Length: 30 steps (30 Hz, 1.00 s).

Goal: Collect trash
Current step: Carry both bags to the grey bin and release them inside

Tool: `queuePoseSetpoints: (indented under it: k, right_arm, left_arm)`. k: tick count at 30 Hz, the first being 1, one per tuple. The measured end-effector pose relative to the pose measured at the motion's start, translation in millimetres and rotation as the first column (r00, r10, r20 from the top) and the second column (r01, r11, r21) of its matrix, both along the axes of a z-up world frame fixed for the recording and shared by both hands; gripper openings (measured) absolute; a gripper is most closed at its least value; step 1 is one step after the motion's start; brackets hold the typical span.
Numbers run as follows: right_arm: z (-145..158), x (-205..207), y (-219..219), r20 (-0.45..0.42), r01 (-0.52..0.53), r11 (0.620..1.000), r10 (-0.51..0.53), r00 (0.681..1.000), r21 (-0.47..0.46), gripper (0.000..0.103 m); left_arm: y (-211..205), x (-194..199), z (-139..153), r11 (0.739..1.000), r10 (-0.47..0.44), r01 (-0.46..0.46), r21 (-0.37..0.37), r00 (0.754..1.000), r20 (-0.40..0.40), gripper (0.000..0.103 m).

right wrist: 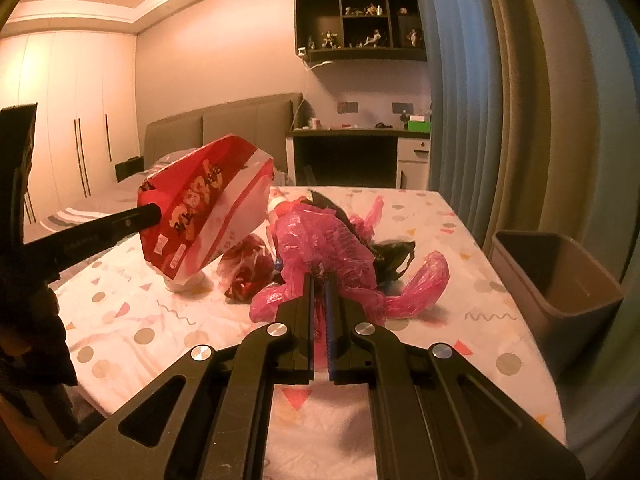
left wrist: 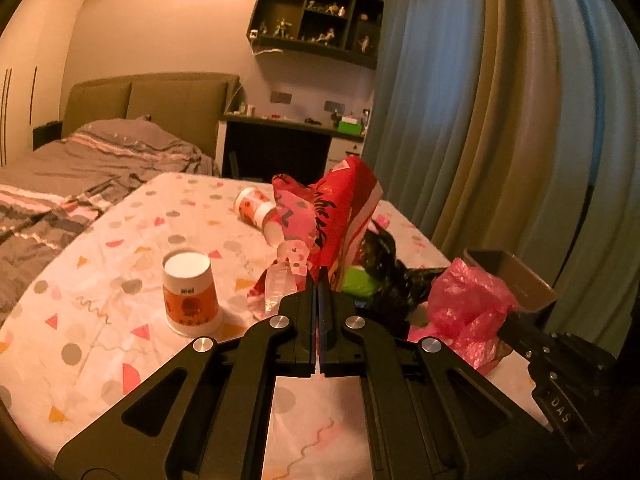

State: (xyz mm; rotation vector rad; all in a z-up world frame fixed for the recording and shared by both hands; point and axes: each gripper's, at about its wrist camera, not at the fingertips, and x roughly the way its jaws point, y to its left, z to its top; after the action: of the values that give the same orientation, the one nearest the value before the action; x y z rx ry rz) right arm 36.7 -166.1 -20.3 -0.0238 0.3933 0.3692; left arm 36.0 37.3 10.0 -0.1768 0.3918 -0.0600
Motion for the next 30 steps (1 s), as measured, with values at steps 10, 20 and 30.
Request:
queuePoseSetpoints:
  k: [10, 20, 30]
  right_arm:
    - [20.2, -3.1, -31.8, 0.053, 0.083, 0.996, -0.084, 0.995, 0.025, 0.005]
    - [32.0, 5.0, -83.8, 0.085, 0.199, 0.979, -0.202, 0.976, 0.048, 0.005]
    - [32.8, 27.4, -135.4, 0.101, 0.305, 0.95, -0.31, 0.945, 0.062, 0.005]
  left_arm:
    - [-42.4, 17.6, 17.6, 0.997, -0.039, 0.038, 0.064, 0.999, 0.008, 0.0]
    - [-100.8, 45.3, 30.3, 0.989, -0.099, 0.097, 0.11, 0.995, 0.019, 0.0]
    - [-164.3, 72.7, 32.1, 0.973, -0.193, 0.189, 0.132, 0.981, 0.023, 0.0]
